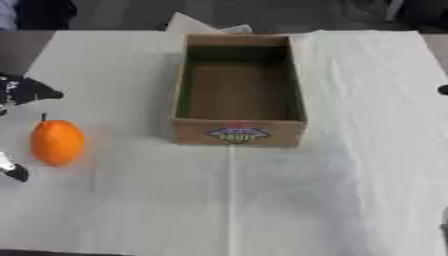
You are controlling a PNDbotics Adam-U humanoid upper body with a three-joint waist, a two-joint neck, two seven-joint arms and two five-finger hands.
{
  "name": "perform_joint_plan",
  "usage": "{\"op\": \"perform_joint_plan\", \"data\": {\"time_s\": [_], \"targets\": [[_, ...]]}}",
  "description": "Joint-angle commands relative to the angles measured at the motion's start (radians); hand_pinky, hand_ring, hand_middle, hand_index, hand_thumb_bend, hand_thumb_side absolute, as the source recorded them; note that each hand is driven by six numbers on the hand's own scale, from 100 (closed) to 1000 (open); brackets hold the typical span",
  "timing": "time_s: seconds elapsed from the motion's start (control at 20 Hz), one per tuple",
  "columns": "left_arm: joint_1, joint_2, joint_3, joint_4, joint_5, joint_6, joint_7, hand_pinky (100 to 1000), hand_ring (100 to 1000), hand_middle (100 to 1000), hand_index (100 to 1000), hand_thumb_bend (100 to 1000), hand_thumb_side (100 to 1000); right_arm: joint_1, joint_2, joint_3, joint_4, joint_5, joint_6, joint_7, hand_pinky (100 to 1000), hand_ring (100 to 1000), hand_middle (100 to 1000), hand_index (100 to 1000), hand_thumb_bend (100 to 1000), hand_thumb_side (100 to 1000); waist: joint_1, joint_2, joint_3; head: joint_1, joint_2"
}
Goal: Pick up objects on the table and place them in the box.
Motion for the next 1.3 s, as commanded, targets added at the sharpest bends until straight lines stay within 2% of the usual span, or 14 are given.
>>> {"op": "perform_joint_plan", "data": {"time_s": [0.05,0.25,0.3,0.65,0.85,1.05,1.3], "targets": [[-0.029,-0.003,0.0,0.021,-0.043,-0.06,-0.056,617,809,792,1000,954,840,-0.006,-0.005,0.002,-0.02,0.006,-0.001,0.005,866,909,540,778,100,938,0.0,-0.015,-0.001,0.006,-0.007],[-0.052,-0.033,0.003,0.062,-0.089,-0.059,-0.054,601,789,770,1000,918,834,-0.005,-0.002,0.004,-0.02,0.006,-0.001,0.008,866,910,540,778,100,941,-0.001,-0.014,-0.004,0.01,-0.007],[-0.057,-0.038,0.005,0.071,-0.098,-0.058,-0.053,590,777,755,1000,869,838,-0.005,-0.002,0.004,-0.02,0.006,0.0,0.008,866,911,540,778,100,941,-0.001,-0.013,-0.004,0.011,-0.007],[-0.083,-0.062,0.012,0.142,-0.14,-0.055,-0.055,551,731,698,997,784,830,-0.007,0.002,0.008,-0.02,0.007,0.002,0.012,867,912,540,778,100,940,-0.001,-0.01,-0.009,0.014,-0.006],[-0.086,-0.069,0.014,0.164,-0.157,-0.056,-0.055,529,710,675,934,715,832,-0.008,0.004,0.008,-0.02,0.007,0.003,0.012,867,914,540,778,100,939,0.0,-0.007,-0.011,0.014,-0.005],[-0.083,-0.072,0.011,0.17,-0.158,-0.068,-0.056,473,640,606,826,678,833,-0.008,0.005,0.008,-0.02,0.008,0.003,0.01,868,914,539,779,100,938,0.0,-0.005,-0.011,0.015,-0.002],[-0.081,-0.069,0.012,0.123,-0.154,-0.061,-0.025,466,631,598,794,601,858,-0.009,0.006,0.011,-0.02,0.009,0.004,0.012,868,914,539,779,100,941,0.0,-0.005,-0.008,0.015,-0.003]]}}
